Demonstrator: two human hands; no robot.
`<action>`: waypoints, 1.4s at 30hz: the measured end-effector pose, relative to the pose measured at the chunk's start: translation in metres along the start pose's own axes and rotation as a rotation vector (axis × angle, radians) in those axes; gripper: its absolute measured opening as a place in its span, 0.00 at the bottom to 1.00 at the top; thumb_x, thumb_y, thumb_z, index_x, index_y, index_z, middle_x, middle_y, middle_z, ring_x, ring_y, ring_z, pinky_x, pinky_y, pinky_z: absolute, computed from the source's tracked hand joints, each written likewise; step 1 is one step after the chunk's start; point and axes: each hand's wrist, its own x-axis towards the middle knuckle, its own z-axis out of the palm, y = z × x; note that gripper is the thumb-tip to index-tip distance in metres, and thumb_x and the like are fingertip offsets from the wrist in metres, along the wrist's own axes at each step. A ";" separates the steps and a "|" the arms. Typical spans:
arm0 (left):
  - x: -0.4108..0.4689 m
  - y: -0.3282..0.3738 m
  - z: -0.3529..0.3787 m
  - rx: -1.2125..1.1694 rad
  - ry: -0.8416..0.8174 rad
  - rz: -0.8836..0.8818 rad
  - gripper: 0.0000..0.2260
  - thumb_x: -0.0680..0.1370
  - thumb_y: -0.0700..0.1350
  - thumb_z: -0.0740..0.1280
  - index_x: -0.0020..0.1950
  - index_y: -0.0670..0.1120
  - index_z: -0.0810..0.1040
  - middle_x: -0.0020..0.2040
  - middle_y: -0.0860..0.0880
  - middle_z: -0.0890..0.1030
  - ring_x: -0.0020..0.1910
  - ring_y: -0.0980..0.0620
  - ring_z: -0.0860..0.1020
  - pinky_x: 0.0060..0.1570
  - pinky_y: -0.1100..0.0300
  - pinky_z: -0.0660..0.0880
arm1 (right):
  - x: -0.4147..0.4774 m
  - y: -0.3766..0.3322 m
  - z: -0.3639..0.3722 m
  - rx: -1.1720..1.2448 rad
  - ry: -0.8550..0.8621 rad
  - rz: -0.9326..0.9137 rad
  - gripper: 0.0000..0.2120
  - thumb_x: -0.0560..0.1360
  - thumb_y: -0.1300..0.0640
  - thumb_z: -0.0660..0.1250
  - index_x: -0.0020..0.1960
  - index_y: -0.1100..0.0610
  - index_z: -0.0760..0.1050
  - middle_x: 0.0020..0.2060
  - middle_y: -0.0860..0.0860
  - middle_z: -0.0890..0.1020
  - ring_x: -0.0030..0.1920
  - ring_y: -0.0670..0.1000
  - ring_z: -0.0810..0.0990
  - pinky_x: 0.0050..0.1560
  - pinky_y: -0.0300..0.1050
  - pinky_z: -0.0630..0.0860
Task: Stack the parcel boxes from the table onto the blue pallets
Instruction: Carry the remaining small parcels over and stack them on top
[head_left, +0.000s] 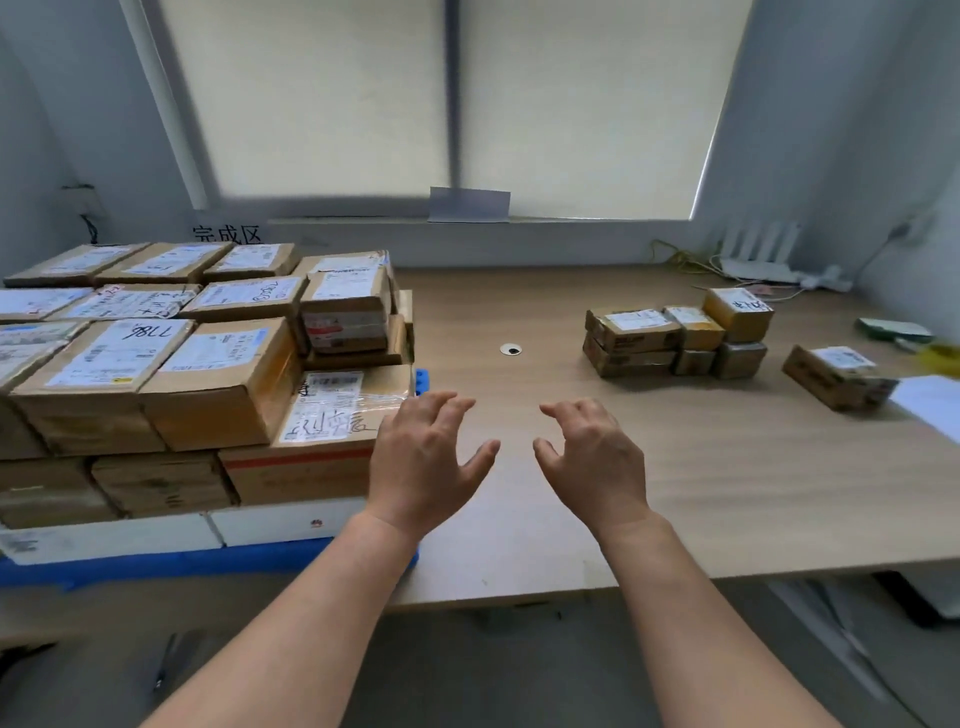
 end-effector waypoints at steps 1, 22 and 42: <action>0.002 0.012 0.005 -0.010 -0.005 0.001 0.25 0.73 0.61 0.62 0.61 0.46 0.77 0.58 0.46 0.80 0.57 0.46 0.77 0.55 0.48 0.74 | -0.002 0.012 -0.005 -0.004 0.005 0.008 0.19 0.76 0.53 0.65 0.67 0.50 0.73 0.60 0.51 0.77 0.58 0.52 0.76 0.50 0.45 0.76; 0.029 0.256 0.122 -0.145 -0.182 0.228 0.29 0.77 0.62 0.58 0.75 0.52 0.59 0.72 0.51 0.67 0.70 0.50 0.64 0.66 0.56 0.61 | -0.059 0.249 -0.105 -0.126 0.030 0.269 0.22 0.77 0.52 0.63 0.71 0.51 0.69 0.64 0.52 0.74 0.63 0.52 0.72 0.57 0.44 0.72; 0.159 0.408 0.263 -0.266 -0.319 0.311 0.30 0.77 0.64 0.56 0.76 0.53 0.55 0.72 0.52 0.66 0.71 0.52 0.64 0.68 0.56 0.60 | 0.038 0.438 -0.121 -0.228 0.009 0.449 0.23 0.78 0.51 0.61 0.73 0.49 0.64 0.65 0.50 0.71 0.65 0.50 0.70 0.59 0.42 0.70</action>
